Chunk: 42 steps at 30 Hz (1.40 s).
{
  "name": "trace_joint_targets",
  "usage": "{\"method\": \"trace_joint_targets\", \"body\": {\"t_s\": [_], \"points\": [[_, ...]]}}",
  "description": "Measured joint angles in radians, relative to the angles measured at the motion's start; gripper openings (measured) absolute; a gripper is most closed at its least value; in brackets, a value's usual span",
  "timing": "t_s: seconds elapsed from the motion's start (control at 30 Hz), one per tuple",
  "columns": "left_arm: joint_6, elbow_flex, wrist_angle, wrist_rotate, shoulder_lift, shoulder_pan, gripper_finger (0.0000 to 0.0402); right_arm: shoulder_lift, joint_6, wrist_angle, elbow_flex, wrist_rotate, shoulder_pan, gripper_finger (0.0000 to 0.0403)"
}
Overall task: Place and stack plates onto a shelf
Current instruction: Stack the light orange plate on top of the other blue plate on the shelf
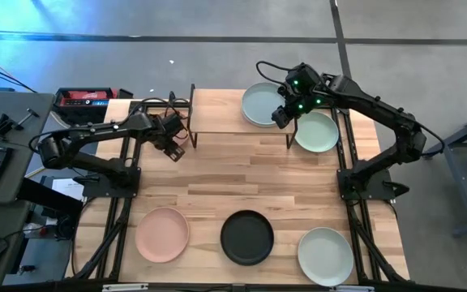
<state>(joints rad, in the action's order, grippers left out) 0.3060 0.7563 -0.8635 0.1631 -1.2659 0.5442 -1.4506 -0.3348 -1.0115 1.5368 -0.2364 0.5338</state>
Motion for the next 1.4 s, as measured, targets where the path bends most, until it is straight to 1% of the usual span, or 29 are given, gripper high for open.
{"method": "trace_joint_targets", "body": {"t_s": [0.2, 0.33, 0.53, 0.83, 0.97, 1.03, 1.27, 1.33, 1.4], "points": [[0.007, 0.0, 0.063, 0.028, -0.048, 0.001, 0.0133, 0.0, 0.002, 0.003, 0.0, 0.0, 0.0, 0.0087], [-0.05, 0.0, 0.062, 0.04, -0.114, 0.002, 0.0133, 0.0, 0.002, 0.009, 0.0, 0.0, 0.0, 0.0087], [-0.075, 0.006, 0.081, 0.049, -0.191, 0.002, 0.0133, 0.0, 0.003, 0.011, 0.0, -0.001, 0.0, 0.0087], [-0.098, 0.003, 0.107, 0.049, -0.204, 0.007, 0.0133, 0.0, 0.003, 0.011, 0.0, -0.001, 0.0, 0.0087], [-0.098, 0.002, 0.103, 0.047, -0.187, 0.007, 0.0133, 0.0, 0.003, 0.011, 0.0, -0.001, 0.0, 0.0087], [-0.082, -0.002, 0.062, 0.047, -0.162, 0.007, 0.0133, 0.0, 0.003, 0.011, 0.0, -0.001, 0.0, 0.0087], [0.072, -0.002, -0.048, 0.05, -0.031, 0.031, 0.0133, 0.0, 0.003, 0.012, 0.0, -0.001, 0.0, 0.0087], [0.116, -0.001, -0.068, 0.055, -0.007, 0.05, 0.0133, 0.0, 0.003, 0.012, 0.0, -0.001, 0.0, 0.0087], [0.197, -0.001, -0.095, 0.057, 0.004, 0.082, 0.0133, 0.0, 0.002, 0.011, 0.0, -0.001, 0.0, 0.0087]]}}
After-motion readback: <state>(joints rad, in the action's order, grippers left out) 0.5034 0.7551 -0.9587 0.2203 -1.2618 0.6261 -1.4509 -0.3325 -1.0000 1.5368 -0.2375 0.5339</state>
